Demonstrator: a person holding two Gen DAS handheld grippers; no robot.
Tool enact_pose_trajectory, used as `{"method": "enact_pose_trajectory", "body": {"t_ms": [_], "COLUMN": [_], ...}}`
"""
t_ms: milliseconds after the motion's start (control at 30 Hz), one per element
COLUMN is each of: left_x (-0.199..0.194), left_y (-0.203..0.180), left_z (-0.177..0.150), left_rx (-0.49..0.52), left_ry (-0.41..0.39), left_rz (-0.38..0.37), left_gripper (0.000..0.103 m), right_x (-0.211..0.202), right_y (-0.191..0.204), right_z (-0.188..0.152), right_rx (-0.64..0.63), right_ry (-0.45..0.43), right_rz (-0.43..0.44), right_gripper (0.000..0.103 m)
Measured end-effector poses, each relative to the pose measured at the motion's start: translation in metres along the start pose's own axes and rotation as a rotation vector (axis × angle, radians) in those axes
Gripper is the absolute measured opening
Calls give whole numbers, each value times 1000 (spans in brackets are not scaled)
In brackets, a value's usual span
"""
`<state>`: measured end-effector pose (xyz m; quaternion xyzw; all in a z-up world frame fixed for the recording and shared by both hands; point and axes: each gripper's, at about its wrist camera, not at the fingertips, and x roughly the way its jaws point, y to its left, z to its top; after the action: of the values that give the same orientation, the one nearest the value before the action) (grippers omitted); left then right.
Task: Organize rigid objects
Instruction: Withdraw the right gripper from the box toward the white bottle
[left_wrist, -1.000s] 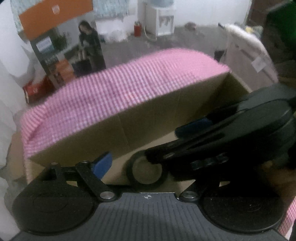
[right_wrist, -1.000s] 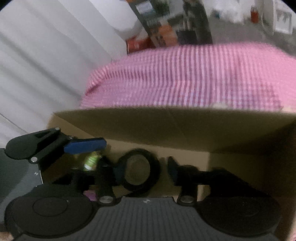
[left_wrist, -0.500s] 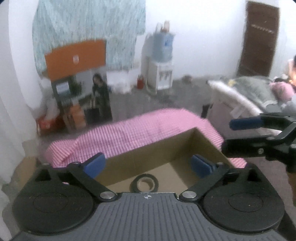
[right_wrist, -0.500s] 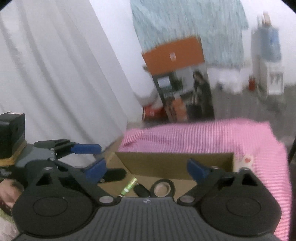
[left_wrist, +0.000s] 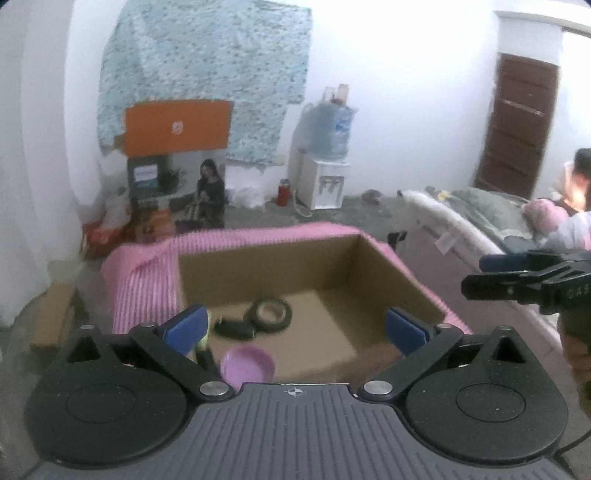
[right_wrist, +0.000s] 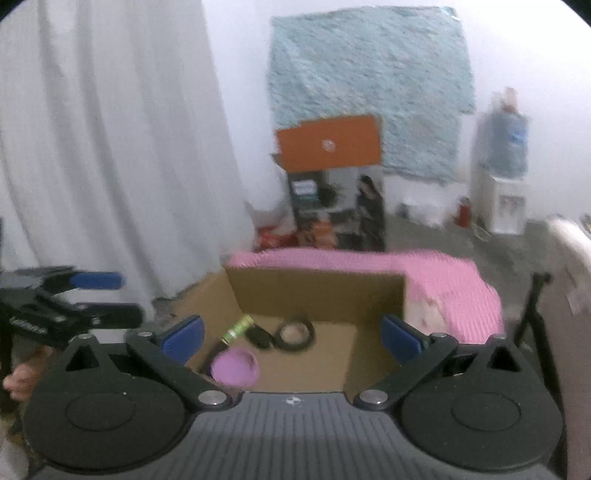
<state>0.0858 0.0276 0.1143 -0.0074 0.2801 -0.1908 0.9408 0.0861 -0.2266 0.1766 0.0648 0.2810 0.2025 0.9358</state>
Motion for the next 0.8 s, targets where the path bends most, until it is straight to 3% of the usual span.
{"method": "enact_pose_trajectory", "body": {"t_ms": [200,400,667,733,800], "left_x": [6,8,13,15,18], "left_y": [1,4,-10,-15,-18], "left_z": [-41,-66,-86,-90,-94], "left_rx": [-63,-100,15,44,64], "left_ry": [57,77,67,70,69], "left_rz": [-5,-6,60,80,91], "left_gripper": [103,103,103,103,103], "right_x": [9,7,8,6,5], "right_y": [-3,21,41,42,45], "right_z": [-49,-85,-79,-77,-77], "right_rx": [110,45,-9,-10,-5], "right_ry": [91,130,86,73,39], "right_rz": [16,-83,-231,-222,-157], "right_gripper": [103,103,103,103,103]}}
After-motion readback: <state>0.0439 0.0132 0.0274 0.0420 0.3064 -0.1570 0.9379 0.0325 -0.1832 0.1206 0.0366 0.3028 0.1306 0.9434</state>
